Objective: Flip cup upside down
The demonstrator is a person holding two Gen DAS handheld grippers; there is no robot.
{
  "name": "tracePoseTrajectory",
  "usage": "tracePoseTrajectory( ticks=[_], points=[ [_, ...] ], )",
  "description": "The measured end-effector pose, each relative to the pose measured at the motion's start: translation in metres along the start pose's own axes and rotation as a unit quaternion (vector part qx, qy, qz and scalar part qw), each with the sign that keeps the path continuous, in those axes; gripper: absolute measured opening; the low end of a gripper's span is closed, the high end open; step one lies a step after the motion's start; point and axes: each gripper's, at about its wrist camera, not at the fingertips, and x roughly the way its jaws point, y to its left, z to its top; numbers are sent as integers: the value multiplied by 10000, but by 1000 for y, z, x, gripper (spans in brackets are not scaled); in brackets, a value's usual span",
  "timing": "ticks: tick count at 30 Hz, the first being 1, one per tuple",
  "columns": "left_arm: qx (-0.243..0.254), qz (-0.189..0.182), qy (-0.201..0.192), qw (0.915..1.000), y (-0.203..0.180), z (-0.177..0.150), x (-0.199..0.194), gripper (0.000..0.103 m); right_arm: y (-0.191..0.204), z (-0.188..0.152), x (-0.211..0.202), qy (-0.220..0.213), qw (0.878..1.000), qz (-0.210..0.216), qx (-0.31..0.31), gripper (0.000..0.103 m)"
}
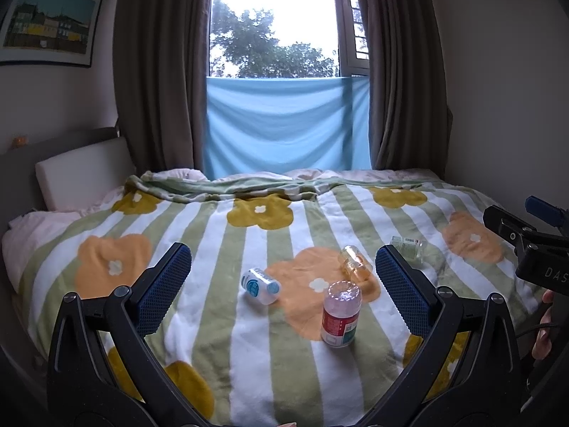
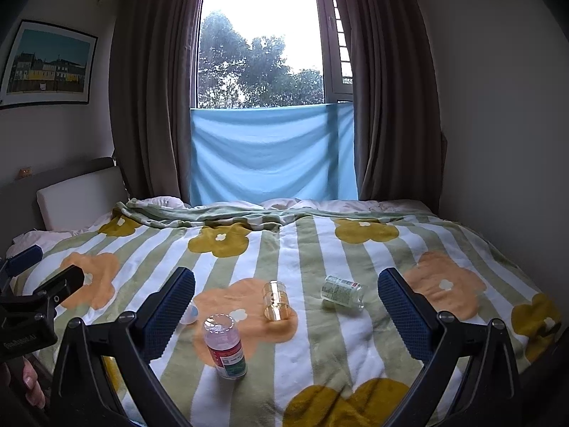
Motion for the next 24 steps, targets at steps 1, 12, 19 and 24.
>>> tracePoseTrajectory(
  ticks=[1, 12, 19, 24],
  points=[
    [0, 2, -7, 10000, 0, 0, 0, 103, 0, 0, 0, 6, 10000, 6, 4, 103],
    [-11, 28, -38, 10000, -1, 2, 3, 103, 2, 5, 3, -32, 10000, -22, -44, 103],
    [-10, -9, -98, 10000, 0, 2, 1, 103, 3, 6, 3, -21, 9999, -18, -97, 103],
    [11, 37, -213, 9998, 0, 1, -3, 103, 4, 7, 3, -16, 10000, -11, -90, 103]
  ],
)
